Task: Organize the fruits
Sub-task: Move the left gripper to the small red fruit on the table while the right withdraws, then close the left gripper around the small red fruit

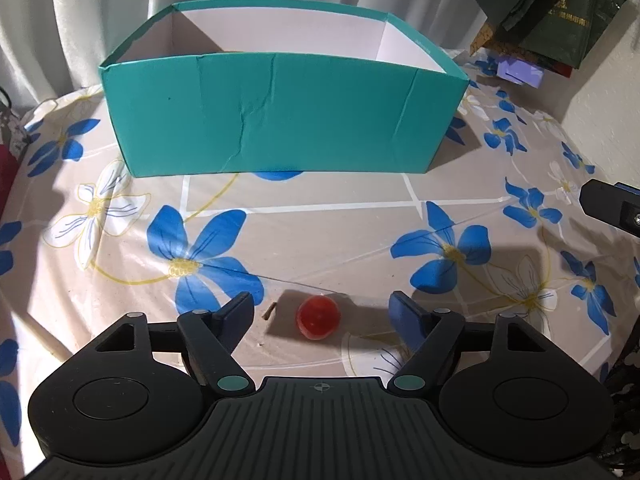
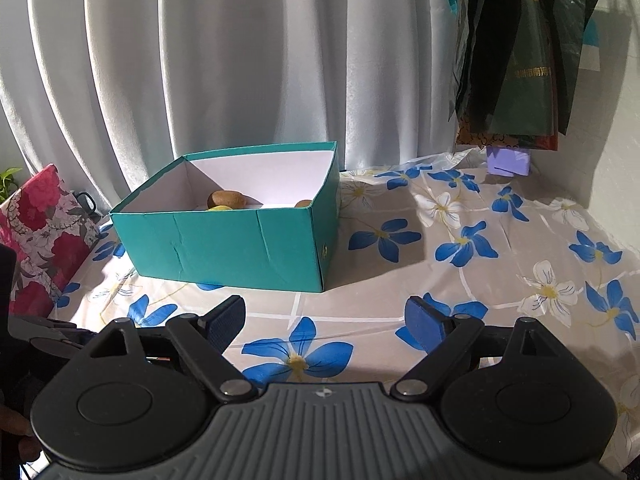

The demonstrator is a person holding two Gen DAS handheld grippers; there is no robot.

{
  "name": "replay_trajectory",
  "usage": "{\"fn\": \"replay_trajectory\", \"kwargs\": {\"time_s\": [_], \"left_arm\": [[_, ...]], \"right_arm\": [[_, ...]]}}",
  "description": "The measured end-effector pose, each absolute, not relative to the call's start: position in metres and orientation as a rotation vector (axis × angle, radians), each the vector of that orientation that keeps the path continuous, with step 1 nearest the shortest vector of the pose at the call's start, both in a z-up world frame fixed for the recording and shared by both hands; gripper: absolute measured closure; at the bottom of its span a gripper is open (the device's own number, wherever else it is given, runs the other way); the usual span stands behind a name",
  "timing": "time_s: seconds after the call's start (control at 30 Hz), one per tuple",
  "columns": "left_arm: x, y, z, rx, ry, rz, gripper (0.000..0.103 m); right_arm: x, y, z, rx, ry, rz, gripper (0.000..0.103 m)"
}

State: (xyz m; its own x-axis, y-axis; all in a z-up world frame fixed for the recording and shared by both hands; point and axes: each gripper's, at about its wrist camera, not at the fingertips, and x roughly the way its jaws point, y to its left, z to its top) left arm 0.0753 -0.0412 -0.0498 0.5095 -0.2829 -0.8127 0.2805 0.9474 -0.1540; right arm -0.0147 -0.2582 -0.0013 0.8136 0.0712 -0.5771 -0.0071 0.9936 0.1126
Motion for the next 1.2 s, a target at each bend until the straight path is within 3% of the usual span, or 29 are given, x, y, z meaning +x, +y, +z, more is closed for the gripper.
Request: {"fn": "replay_trajectory", "kwargs": {"time_s": [0.13,0.6,0.87,0.93,1.2], "left_arm": [[0.081,-0.045,-0.058,-0.003,1.029,-0.345,0.044],[0.087,-0.053,-0.063,0.048,1.061,-0.317,0.052],[0.087,-0.053,-0.063,0.034,1.064,-0.321,0.064],[0.087,-0.052,-0.063,0.031,1.063,-0.322,0.074],[0.076,-0.048,-0.049,0.024,1.016,-0.310,0.075]], "right_arm": [[-0.012,-0.261,-0.005,0.122,0.628,0.034,0.016],[-0.010,-0.264,-0.007,0.139,0.637,0.024,0.016],[-0.010,-0.264,-0.006,0.138,0.637,0.029,0.016],[-0.010,-0.263,-0.006,0.134,0.636,0.031,0.016],[-0.015,-0.260,-0.005,0.104,0.638,0.033,0.016]]}}
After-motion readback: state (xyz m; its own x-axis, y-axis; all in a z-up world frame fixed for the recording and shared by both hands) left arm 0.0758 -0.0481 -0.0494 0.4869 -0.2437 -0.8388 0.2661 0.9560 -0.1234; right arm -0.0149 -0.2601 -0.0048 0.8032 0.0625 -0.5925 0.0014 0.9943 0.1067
